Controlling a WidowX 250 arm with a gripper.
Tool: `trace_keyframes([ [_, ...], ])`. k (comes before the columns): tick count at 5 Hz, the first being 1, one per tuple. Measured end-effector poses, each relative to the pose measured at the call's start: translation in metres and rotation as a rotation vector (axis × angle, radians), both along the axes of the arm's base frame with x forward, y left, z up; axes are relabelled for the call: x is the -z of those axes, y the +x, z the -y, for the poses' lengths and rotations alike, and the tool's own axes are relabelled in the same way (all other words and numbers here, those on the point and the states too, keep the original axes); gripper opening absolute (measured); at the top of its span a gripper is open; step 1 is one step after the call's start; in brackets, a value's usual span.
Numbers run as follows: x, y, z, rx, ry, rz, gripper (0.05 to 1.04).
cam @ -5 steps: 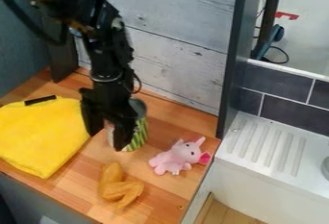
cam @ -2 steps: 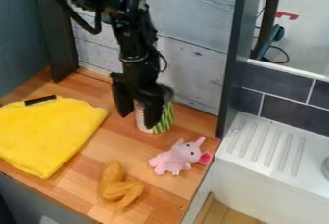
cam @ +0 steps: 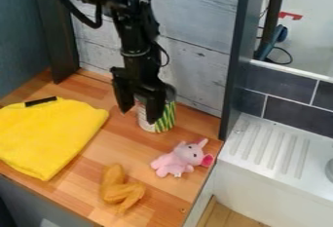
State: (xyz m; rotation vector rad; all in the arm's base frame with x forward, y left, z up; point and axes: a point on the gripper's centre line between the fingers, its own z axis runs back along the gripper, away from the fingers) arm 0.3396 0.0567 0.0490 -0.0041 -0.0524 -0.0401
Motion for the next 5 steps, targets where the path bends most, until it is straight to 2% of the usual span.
trace_keyframes([
  [1,-0.027,-0.004,-0.006,-0.007,0.046,0.054,1.0],
  [2,-0.044,-0.036,-0.01,0.037,0.046,-0.028,1.0],
  [3,-0.055,-0.08,-0.018,0.058,0.042,-0.124,1.0],
  [4,-0.07,-0.119,-0.021,0.077,0.028,-0.158,1.0],
  [5,-0.086,-0.147,-0.017,0.1,0.059,-0.124,1.0],
])
